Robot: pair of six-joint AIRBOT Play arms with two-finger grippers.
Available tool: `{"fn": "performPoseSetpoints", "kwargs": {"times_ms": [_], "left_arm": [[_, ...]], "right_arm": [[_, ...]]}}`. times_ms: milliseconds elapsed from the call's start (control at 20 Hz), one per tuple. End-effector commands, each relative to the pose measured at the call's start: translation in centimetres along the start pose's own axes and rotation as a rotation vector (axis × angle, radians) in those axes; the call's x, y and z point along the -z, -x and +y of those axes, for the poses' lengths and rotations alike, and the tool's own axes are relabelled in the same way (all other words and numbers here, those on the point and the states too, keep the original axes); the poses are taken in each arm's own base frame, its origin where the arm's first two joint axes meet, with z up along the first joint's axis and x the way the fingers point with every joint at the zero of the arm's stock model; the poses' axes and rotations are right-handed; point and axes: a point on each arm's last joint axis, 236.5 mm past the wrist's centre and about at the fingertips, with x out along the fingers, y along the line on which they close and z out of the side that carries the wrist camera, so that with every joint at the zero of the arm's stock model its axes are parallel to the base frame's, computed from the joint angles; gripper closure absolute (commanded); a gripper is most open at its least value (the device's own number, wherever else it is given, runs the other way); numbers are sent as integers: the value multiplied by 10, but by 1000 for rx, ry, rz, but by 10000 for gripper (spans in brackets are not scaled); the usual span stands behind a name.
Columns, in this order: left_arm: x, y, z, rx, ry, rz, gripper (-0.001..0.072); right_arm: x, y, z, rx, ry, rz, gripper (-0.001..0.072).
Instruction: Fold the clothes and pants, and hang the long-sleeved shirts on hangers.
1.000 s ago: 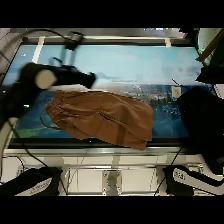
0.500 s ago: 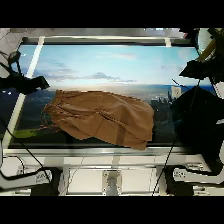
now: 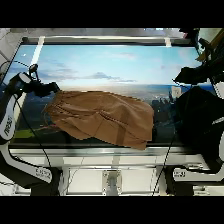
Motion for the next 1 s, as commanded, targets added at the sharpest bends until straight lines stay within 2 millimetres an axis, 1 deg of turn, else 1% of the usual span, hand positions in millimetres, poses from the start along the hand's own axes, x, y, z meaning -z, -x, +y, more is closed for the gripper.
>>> {"fn": "performPoseSetpoints", "kwargs": {"times_ms": [0, 100, 150, 300, 350, 400, 450, 500, 550, 600, 650, 700, 850, 900, 950], "left_arm": [[-9, -21, -12, 7, -41, -21, 9], [-11, -22, -17, 12, -45, -23, 12], [-8, -23, -20, 16, -45, -12, 13], [11, -25, -29, 39, -53, 67, 38], [19, -25, -30, 46, -57, 98, 91], [25, -24, -32, 52, -64, 122, 180], [28, -23, -32, 55, -65, 135, 291], [28, -22, -33, 57, -66, 138, 382], [27, -21, -34, 59, -65, 135, 404], [25, -19, -37, 70, -58, 128, 448], [22, -17, -41, 83, -50, 118, 658], [17, -14, -44, 92, -46, 103, 689], [3, -6, -49, 99, -53, 69, 688], [3, -5, -49, 99, -54, 69, 677], [5, -5, -48, 100, -74, 76, 608]], "right_arm": [[15, -23, -8, -7, -26, 43, 356], [26, -34, -11, -12, -44, 73, 356], [31, -39, -12, -16, -51, 89, 356], [39, -47, -14, -20, -47, 106, 357], [40, -48, -14, -20, -49, 108, 358], [40, -49, -14, -20, -49, 108, 363], [39, -48, -14, -20, -49, 108, 363], [40, -48, -14, -20, -48, 108, 363], [40, -48, -14, -20, -49, 108, 364], [40, -48, -14, -20, -49, 108, 363], [40, -48, -14, -20, -49, 108, 363], [40, -48, -14, -20, -49, 108, 364], [40, -48, -14, -20, -49, 108, 364], [40, -48, -14, -20, -49, 108, 364], [40, -48, -14, -20, -49, 109, 364]]}}
